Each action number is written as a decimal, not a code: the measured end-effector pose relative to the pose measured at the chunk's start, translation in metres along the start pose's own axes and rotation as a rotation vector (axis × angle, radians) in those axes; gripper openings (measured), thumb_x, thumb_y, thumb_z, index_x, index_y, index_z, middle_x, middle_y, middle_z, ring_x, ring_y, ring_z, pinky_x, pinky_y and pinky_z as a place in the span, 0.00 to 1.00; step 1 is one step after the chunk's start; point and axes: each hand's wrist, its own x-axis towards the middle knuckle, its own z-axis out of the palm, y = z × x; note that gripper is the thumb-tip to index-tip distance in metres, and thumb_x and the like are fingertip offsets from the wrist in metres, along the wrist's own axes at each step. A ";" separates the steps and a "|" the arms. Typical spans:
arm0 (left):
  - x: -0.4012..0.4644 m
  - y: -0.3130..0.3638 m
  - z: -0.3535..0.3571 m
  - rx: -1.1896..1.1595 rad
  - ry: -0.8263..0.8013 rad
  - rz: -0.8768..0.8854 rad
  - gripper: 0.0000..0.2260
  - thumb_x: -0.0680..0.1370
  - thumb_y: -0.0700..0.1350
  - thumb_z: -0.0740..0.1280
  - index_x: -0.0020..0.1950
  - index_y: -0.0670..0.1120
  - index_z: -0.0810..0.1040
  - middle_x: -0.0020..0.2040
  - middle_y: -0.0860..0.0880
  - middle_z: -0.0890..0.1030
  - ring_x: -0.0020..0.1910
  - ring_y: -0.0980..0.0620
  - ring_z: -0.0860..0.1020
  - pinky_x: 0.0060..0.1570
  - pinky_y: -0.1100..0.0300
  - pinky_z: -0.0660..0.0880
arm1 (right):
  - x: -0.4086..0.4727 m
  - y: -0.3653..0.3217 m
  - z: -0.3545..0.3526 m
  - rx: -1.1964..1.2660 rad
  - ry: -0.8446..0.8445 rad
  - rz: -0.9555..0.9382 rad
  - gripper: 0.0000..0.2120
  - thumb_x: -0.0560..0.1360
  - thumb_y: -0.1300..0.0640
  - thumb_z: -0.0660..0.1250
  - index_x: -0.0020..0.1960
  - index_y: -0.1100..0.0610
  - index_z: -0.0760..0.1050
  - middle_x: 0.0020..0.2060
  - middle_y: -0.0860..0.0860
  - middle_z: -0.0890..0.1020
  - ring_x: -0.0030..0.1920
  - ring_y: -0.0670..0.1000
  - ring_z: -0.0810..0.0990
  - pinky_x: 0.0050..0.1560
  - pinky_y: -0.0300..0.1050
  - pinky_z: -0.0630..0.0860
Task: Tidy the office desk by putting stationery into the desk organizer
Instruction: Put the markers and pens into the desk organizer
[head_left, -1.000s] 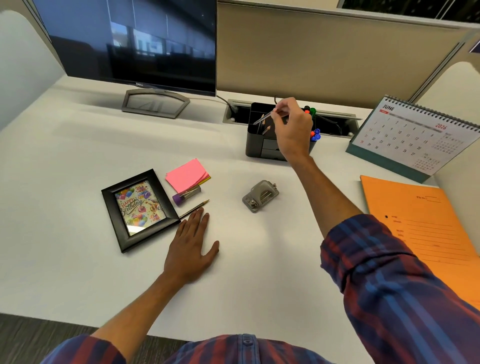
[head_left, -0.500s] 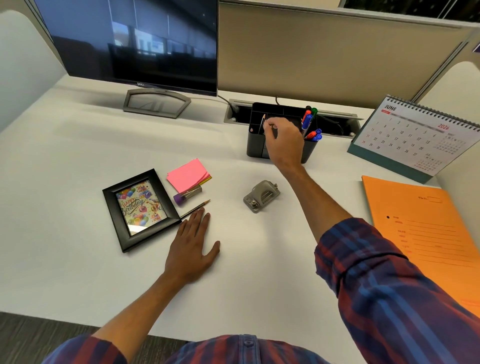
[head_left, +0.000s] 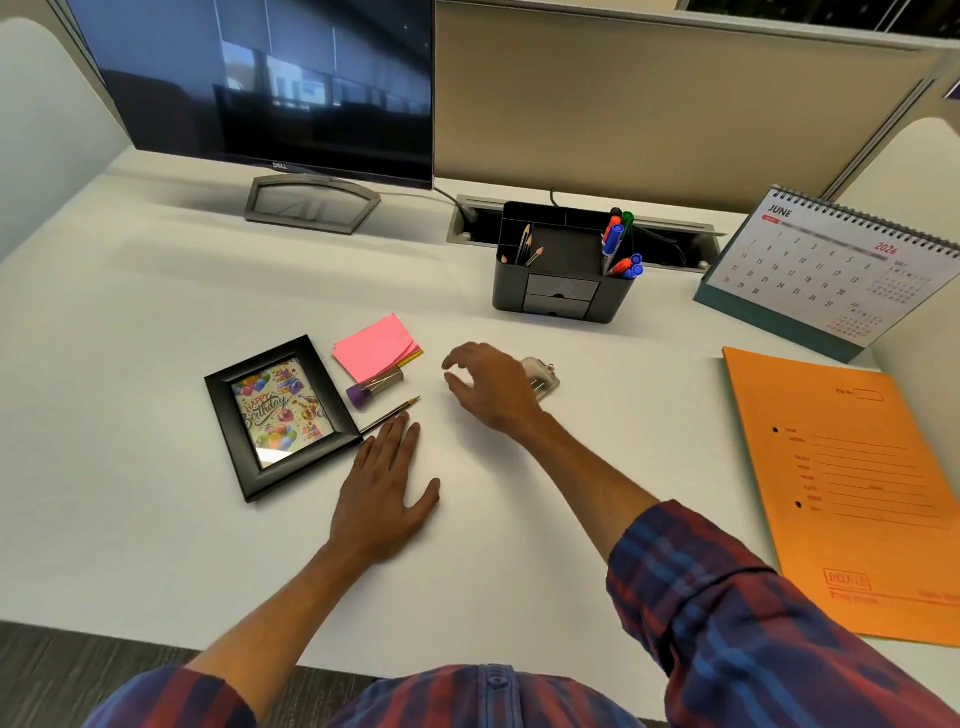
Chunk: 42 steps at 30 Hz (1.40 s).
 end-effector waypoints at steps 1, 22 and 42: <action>0.000 0.000 0.000 0.000 0.002 0.000 0.34 0.78 0.63 0.51 0.80 0.49 0.52 0.80 0.53 0.49 0.78 0.57 0.44 0.76 0.59 0.44 | -0.001 -0.002 0.004 -0.010 -0.044 -0.009 0.09 0.77 0.55 0.66 0.55 0.54 0.81 0.55 0.50 0.82 0.54 0.52 0.79 0.52 0.49 0.77; 0.001 0.000 0.002 0.028 0.010 0.006 0.34 0.78 0.63 0.52 0.79 0.45 0.56 0.80 0.49 0.54 0.78 0.53 0.49 0.76 0.56 0.47 | -0.002 -0.022 0.036 0.023 -0.260 -0.032 0.09 0.78 0.53 0.65 0.54 0.54 0.80 0.56 0.51 0.77 0.57 0.53 0.74 0.51 0.49 0.72; 0.001 -0.002 0.003 0.007 0.001 0.008 0.33 0.78 0.63 0.53 0.80 0.49 0.53 0.80 0.52 0.50 0.78 0.56 0.47 0.76 0.57 0.44 | 0.041 0.018 -0.081 0.416 0.231 0.211 0.07 0.76 0.60 0.69 0.52 0.58 0.83 0.46 0.50 0.84 0.46 0.46 0.81 0.51 0.39 0.78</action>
